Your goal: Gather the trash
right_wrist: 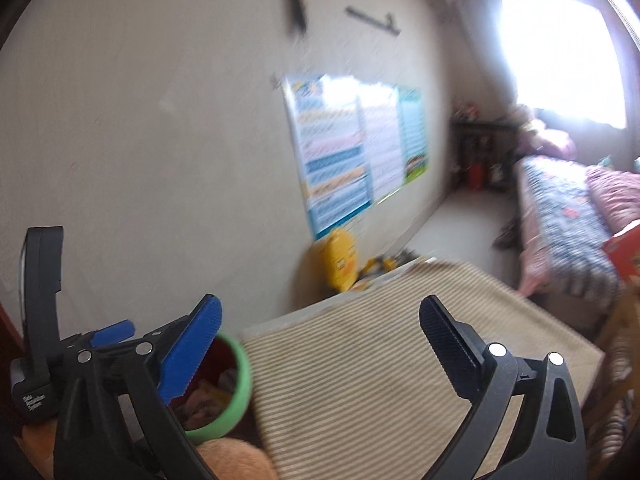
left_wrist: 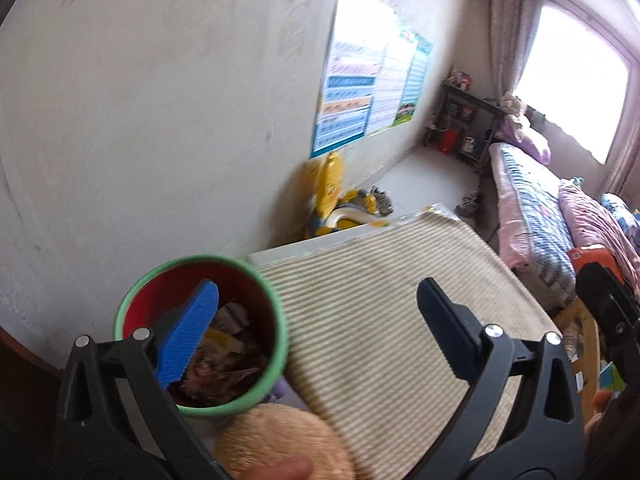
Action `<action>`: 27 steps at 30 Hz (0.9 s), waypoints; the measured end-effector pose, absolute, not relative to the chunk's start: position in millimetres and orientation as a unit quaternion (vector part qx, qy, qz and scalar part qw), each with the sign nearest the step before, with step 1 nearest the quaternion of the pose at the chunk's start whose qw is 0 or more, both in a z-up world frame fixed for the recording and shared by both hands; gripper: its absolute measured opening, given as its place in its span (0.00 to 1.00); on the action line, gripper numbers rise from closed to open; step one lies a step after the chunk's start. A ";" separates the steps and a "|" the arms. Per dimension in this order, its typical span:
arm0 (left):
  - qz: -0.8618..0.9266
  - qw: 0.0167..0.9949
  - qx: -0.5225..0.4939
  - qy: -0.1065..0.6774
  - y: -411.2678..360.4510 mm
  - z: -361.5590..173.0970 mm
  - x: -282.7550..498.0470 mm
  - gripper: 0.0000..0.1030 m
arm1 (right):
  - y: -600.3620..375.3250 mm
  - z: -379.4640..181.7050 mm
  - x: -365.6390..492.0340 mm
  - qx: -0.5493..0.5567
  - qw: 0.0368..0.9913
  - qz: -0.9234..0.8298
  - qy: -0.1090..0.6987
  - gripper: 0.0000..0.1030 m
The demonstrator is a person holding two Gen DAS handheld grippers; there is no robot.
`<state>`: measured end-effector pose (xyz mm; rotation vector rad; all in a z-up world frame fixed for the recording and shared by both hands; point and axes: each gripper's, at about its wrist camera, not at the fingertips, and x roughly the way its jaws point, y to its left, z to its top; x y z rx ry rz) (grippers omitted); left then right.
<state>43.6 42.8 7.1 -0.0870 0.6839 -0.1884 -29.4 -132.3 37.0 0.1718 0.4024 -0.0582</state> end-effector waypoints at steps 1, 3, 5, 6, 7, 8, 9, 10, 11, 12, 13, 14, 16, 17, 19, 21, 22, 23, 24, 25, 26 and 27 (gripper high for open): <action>-0.096 0.939 -0.035 0.328 33.3 10.8 38.5 0.95 | -137.8 38.1 -35.9 0.087 0.976 -0.035 0.195 0.93; -0.100 0.942 -0.022 0.319 21.3 14.9 28.6 0.95 | -150.1 39.0 -45.9 0.095 0.977 -0.047 0.187 0.93; -0.102 0.945 -0.007 0.311 10.7 18.1 21.8 0.95 | -162.6 38.0 -52.2 0.107 0.974 -0.058 0.192 0.93; -0.104 0.946 0.001 0.307 4.8 19.2 17.5 0.95 | -170.1 37.0 -54.5 0.118 0.971 -0.060 0.198 0.93; -0.105 0.947 0.007 0.305 0.9 20.0 14.7 0.95 | -177.6 35.7 -56.6 0.131 0.969 -0.059 0.203 0.93; -0.105 0.947 0.012 0.303 -3.0 20.4 12.7 0.95 | -183.6 34.2 -60.2 0.139 0.967 -0.059 0.204 0.93; -0.105 0.948 0.016 0.300 -6.7 21.2 10.7 0.95 | -189.5 33.7 -63.5 0.148 0.966 -0.061 0.203 0.93; -0.105 0.948 0.018 0.298 -9.0 21.8 9.1 0.95 | -193.2 35.0 -65.9 0.153 0.966 -0.065 0.200 0.93; -0.106 0.949 0.019 0.297 -9.4 22.2 6.3 0.95 | -196.0 34.9 -68.9 0.155 0.966 -0.070 0.197 0.93; -0.106 0.950 0.020 0.295 -11.1 22.7 5.0 0.95 | -198.6 35.5 -71.4 0.151 0.966 -0.076 0.194 0.93; -0.105 0.950 0.021 0.293 -11.9 23.2 4.2 0.95 | -199.1 35.9 -70.9 0.149 0.967 -0.078 0.193 0.93; -0.105 0.950 0.021 0.292 -12.5 23.6 3.7 0.95 | -198.4 35.1 -73.8 0.145 0.967 -0.080 0.192 0.93; -0.104 0.951 0.022 0.291 -13.1 25.1 3.8 0.95 | -198.9 35.5 -75.9 0.145 0.970 -0.077 0.181 0.93; -0.104 0.951 0.022 0.291 -13.8 25.4 3.1 0.95 | -199.6 35.4 -77.2 0.147 0.970 -0.075 0.179 0.93; -0.103 0.951 0.022 0.289 -14.4 26.1 2.2 0.95 | -200.4 34.5 -77.3 0.149 0.970 -0.071 0.180 0.93; -0.104 0.951 0.025 0.289 -15.5 27.0 0.5 0.95 | -201.3 33.9 -78.0 0.152 0.969 -0.068 0.181 0.93; -0.103 0.951 0.027 0.289 -16.2 27.1 0.1 0.95 | -201.7 33.4 -77.6 0.153 0.969 -0.066 0.181 0.93; -0.103 0.952 0.028 0.288 -16.7 27.4 -0.1 0.95 | -201.3 33.5 -77.4 0.153 0.969 -0.066 0.181 0.93; -0.103 0.951 0.029 0.288 -17.0 27.2 -0.4 0.95 | -201.3 33.6 -77.3 0.152 0.969 -0.067 0.182 0.93; -0.103 0.951 0.030 0.289 -17.2 27.2 -0.4 0.95 | -200.9 33.5 -77.1 0.151 0.969 -0.068 0.182 0.93; -0.103 0.951 0.030 0.289 -17.2 26.9 0.0 0.95 | -200.4 33.3 -76.7 0.150 0.969 -0.068 0.183 0.93; -0.103 0.951 0.030 0.290 -16.9 26.4 0.3 0.95 | -199.0 33.3 -76.8 0.149 0.969 -0.068 0.183 0.93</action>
